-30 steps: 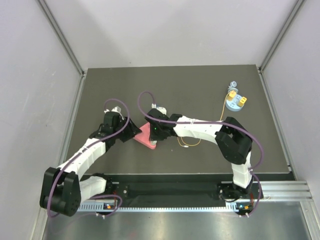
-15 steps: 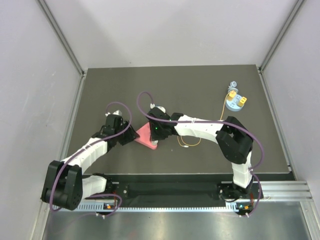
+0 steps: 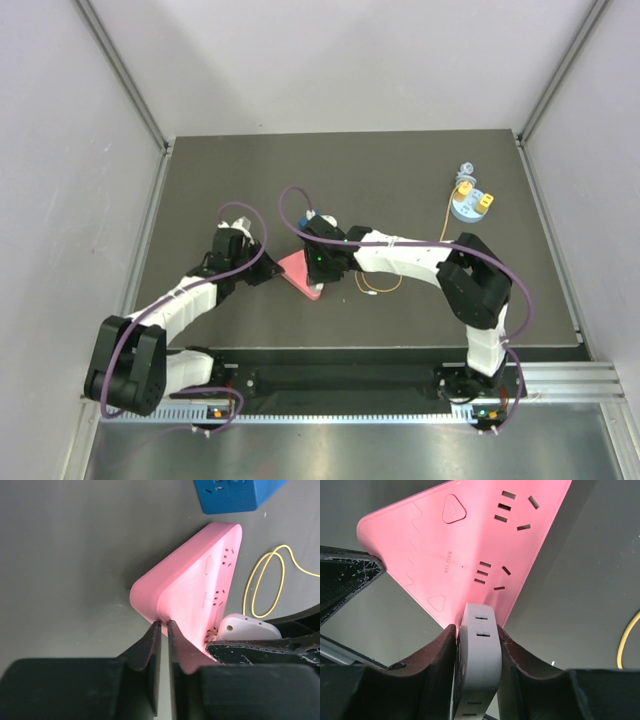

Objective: Insert the plug

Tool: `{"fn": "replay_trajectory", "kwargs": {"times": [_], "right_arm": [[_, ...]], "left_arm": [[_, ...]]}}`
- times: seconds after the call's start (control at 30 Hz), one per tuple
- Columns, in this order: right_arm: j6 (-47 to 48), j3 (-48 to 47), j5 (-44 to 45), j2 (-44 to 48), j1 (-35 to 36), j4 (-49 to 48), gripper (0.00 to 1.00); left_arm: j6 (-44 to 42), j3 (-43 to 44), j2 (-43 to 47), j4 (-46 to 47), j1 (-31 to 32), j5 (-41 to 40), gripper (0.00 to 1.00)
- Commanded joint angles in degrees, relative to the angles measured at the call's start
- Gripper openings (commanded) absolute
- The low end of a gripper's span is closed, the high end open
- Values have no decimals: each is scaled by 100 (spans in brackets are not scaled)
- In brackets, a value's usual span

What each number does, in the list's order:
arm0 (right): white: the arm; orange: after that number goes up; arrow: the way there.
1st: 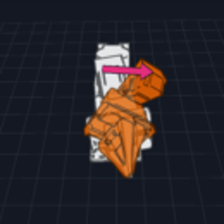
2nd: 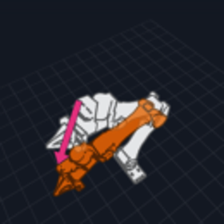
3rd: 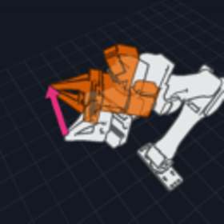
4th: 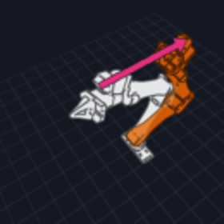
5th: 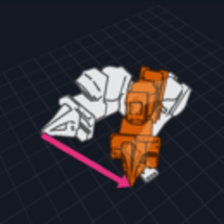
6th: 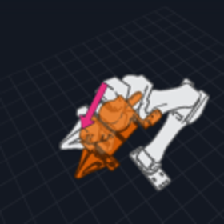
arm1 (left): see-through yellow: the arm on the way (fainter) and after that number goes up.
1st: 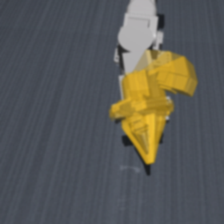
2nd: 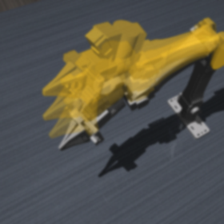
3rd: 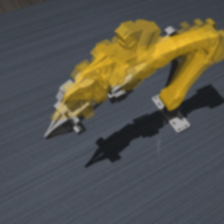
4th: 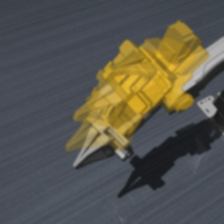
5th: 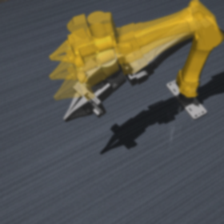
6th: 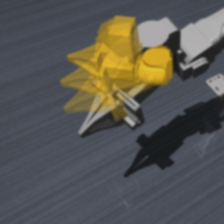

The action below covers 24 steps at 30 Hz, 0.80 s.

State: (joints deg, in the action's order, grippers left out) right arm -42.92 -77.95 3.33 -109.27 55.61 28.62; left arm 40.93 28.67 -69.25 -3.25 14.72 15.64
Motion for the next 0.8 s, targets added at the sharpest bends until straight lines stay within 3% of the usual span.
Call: {"fn": "replay_trajectory", "kwargs": {"times": [0.0, 0.13, 0.5, 0.7, 0.77], "right_arm": [[99, 237, 150, 178, -60, 698, 34], [-41, 324, 132, 397, -51, 645, 38], [-463, 623, 352, 907, -60, 574, 33], [-463, 571, 528, 785, -86, 671, 17], [-315, 483, 511, 706, -138, 741, 8]], "left_arm": [[-120, -247, -220, -221, -4, -254, 12], [3, -300, -194, -229, -4, -254, 0], [530, -528, 87, -238, 4, -210, 0], [855, -678, 325, -97, 40, 167, 0], [899, -652, 447, -132, 48, 325, 8]]}}
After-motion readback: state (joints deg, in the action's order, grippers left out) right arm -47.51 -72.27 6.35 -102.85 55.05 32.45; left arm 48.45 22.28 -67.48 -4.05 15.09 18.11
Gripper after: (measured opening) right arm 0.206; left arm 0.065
